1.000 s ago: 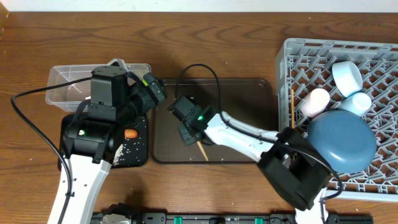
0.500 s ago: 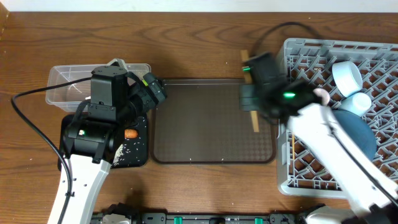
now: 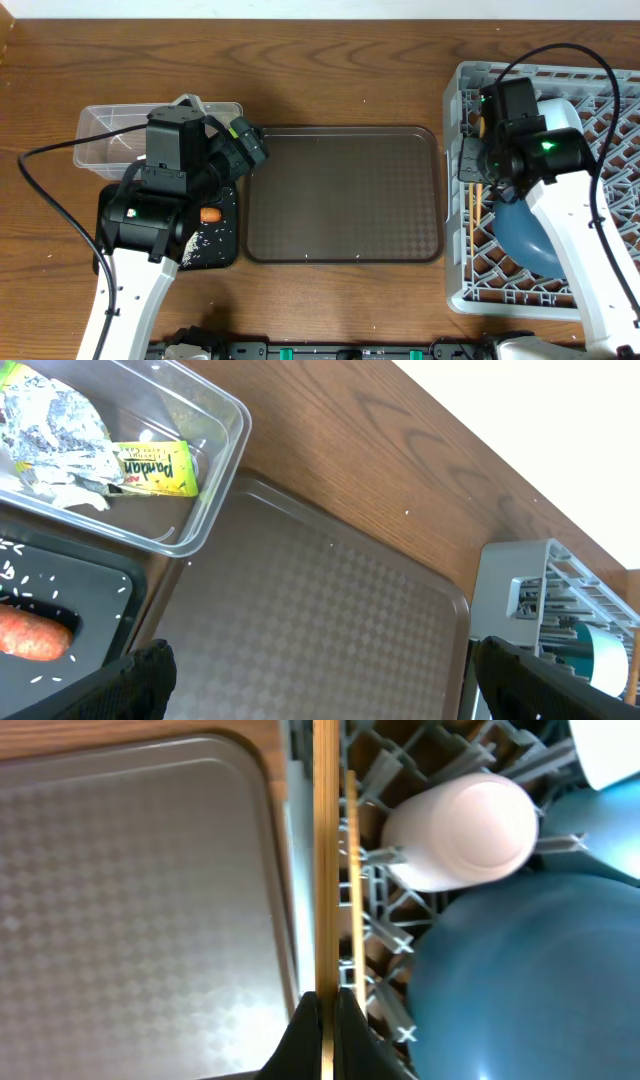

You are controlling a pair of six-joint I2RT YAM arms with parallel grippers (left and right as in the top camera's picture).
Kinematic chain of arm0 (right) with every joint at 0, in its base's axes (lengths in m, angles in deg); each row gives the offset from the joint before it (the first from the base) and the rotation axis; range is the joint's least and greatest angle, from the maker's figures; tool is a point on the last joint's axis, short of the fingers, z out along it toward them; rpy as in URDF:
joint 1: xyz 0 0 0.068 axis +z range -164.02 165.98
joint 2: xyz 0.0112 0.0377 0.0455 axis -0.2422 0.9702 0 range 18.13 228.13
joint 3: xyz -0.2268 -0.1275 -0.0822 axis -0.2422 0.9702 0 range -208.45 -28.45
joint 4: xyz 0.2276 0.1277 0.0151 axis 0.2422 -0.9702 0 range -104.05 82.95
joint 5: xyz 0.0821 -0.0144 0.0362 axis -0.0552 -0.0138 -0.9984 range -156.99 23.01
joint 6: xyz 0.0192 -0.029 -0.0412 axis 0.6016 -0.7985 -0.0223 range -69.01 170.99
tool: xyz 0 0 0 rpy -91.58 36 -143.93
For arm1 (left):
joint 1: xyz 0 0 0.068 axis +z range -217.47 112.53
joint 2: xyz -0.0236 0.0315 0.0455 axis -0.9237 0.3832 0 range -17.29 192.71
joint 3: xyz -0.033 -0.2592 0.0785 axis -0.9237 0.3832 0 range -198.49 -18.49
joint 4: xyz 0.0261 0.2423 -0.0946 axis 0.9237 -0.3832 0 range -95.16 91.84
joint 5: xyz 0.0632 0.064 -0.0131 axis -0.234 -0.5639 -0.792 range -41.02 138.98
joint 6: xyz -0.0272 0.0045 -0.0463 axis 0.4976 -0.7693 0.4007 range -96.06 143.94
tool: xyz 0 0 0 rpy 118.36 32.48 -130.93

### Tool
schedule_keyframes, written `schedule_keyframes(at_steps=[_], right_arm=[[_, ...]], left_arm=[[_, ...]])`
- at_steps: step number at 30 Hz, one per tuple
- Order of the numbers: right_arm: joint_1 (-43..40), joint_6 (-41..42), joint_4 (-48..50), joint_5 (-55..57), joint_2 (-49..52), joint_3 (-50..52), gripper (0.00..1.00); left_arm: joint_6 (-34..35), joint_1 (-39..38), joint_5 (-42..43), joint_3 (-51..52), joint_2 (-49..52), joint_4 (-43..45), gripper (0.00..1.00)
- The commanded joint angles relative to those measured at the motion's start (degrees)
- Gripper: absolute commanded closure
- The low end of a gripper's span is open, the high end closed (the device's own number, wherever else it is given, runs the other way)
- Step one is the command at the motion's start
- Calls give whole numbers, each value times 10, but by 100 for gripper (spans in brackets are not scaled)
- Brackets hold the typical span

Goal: Sort waste into correct bins and load items into the dishwasher rack
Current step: 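Carry the second chopstick right and insert it beside the first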

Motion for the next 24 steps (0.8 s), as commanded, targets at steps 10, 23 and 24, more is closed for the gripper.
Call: schedule_keyframes(at_steps=[10,23,24], right_arm=[[-26,-56,48,11,17,60,99],[-26,-57,78,12,17,88,43],[-26,-57,78,11,17,87,41]], left_arm=[[-10,3,-7,-7,0,0,2],[-10,3,-7,-7,0,0,2],[-10,3,-7,-7,0,0,2]])
